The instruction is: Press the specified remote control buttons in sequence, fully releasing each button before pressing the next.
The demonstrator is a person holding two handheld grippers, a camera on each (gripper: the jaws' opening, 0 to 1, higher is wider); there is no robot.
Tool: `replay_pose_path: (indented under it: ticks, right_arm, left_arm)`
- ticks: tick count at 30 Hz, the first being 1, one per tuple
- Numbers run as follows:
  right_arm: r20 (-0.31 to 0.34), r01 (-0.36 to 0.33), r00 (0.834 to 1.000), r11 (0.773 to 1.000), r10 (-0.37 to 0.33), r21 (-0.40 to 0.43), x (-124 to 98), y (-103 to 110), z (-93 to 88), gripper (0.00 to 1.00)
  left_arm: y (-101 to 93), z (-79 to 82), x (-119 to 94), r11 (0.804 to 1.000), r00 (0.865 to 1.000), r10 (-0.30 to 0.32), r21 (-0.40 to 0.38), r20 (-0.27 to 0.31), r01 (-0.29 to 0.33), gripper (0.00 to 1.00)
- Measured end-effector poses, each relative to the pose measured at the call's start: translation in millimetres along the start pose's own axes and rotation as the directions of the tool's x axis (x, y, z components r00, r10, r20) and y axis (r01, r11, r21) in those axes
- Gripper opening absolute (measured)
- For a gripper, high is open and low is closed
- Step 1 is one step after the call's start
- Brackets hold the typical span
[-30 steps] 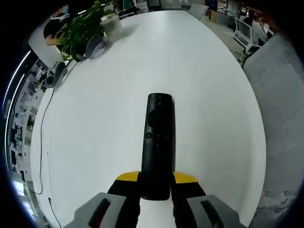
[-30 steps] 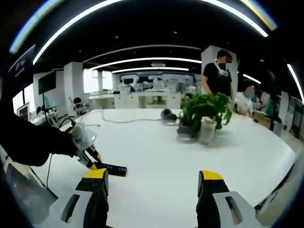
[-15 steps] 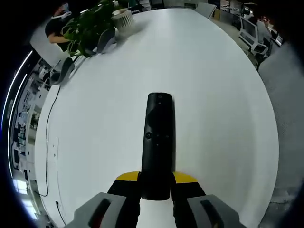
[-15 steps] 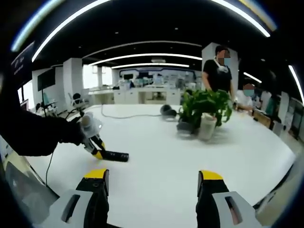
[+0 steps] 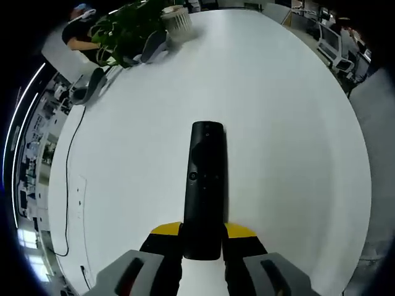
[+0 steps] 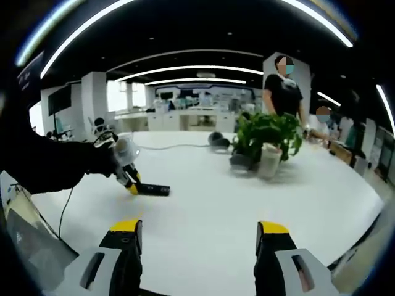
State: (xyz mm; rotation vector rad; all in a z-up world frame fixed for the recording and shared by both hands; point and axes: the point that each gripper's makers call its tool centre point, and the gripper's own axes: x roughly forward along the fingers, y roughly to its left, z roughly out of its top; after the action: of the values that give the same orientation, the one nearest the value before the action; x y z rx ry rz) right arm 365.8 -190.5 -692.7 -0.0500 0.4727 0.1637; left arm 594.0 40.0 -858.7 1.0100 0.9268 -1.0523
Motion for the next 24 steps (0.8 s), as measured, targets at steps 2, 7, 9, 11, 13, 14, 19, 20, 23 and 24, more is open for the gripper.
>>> replay_pose_path:
  ticks: [2,7,9,11,13,14,19,20,23,24]
  right_arm:
    - [-0.005,0.001,1.0,1.0,-0.001,0.0,0,0,-0.7,0.74]
    - [-0.011,0.004,1.0,1.0,-0.004,0.001,1,-1,-2.0,0.73]
    - [-0.012,0.003,1.0,1.0,-0.003,0.0,1,0,-2.2,0.73]
    - [-0.016,0.004,1.0,1.0,-0.004,-0.002,1,-1,-2.8,0.73]
    - [-0.019,0.005,1.0,1.0,-0.005,-0.002,1,-1,-3.4,0.73]
    - [-0.019,0.005,1.0,1.0,-0.005,-0.002,1,-1,-3.4,0.73]
    - [-0.027,0.008,1.0,1.0,-0.008,-0.005,2,-1,-4.7,0.73]
    - [-0.029,0.007,1.0,1.0,-0.008,-0.005,2,-1,-4.9,0.73]
    - [-0.032,0.011,0.999,1.0,-0.011,-0.007,2,-2,-5.4,0.72]
    - [-0.033,0.012,0.999,1.0,-0.012,-0.007,2,-2,-5.6,0.72]
  left_arm:
    - [6.2,1.4,1,1.0,1.0,0.007,0.0,-0.003,-0.007,0.24]
    - [21.1,3.3,4,1.0,1.0,0.01,-0.022,-0.006,-0.011,0.24]
    - [25.7,3.9,5,1.0,1.0,0.014,-0.023,-0.01,-0.014,0.24]
    - [31.7,5.2,6,1.0,1.0,0.016,-0.024,-0.012,-0.017,0.24]
    - [36.8,6.9,6,1.0,1.0,0.019,-0.019,-0.015,-0.019,0.24]
    - [38.7,7.6,7,1.0,1.0,0.02,-0.016,-0.015,-0.02,0.24]
    - [48.9,11.4,9,1.0,1.0,0.019,-0.009,-0.022,-0.019,0.24]
    - [50.3,12.3,10,1.0,1.0,0.019,-0.01,-0.02,-0.019,0.24]
    - [52.8,14.0,14,1.0,1.0,0.017,-0.011,-0.023,-0.018,0.24]
    - [52.9,13.9,15,1.0,0.999,0.019,-0.006,-0.027,-0.019,0.24]
